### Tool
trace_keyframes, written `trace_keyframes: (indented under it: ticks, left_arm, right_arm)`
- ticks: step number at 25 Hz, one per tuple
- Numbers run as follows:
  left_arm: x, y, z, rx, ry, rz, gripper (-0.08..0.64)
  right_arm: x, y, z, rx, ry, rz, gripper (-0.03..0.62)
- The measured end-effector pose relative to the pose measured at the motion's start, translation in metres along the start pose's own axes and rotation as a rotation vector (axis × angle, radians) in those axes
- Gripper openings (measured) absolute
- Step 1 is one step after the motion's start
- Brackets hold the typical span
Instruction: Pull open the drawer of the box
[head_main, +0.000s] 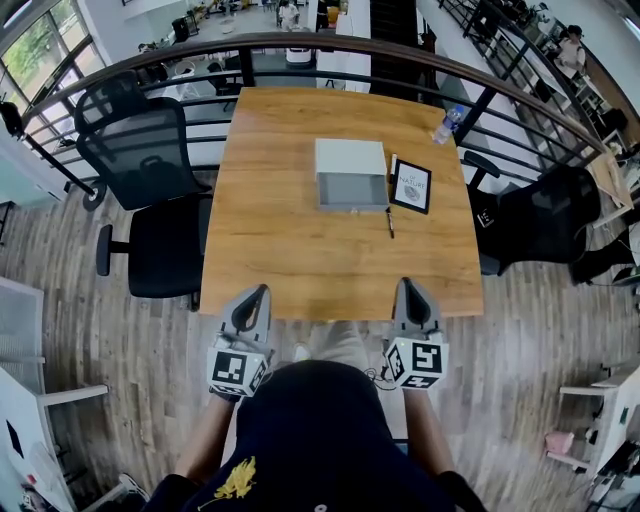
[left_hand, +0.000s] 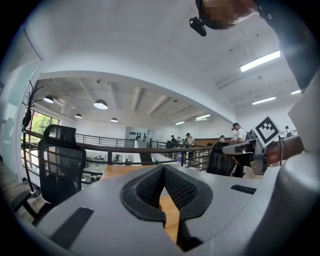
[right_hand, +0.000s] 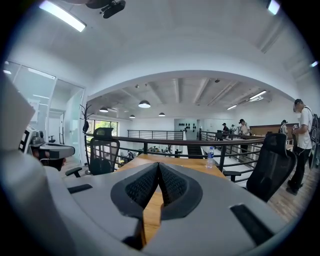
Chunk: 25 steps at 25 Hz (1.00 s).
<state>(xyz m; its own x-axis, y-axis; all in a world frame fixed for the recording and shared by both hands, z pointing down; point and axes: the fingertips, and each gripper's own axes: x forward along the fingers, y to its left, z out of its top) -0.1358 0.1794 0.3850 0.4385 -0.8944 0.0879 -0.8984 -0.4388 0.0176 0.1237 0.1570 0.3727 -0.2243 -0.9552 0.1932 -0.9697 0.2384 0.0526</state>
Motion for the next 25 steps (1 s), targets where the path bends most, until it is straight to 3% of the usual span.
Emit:
trace_keyframes:
  ticks: [25]
  left_arm:
    - [-0.014,0.004,0.003,0.006,-0.005,0.024,0.017]
  right_arm:
    - [-0.006,0.006,0.007,-0.009,-0.013,0.02,-0.003]
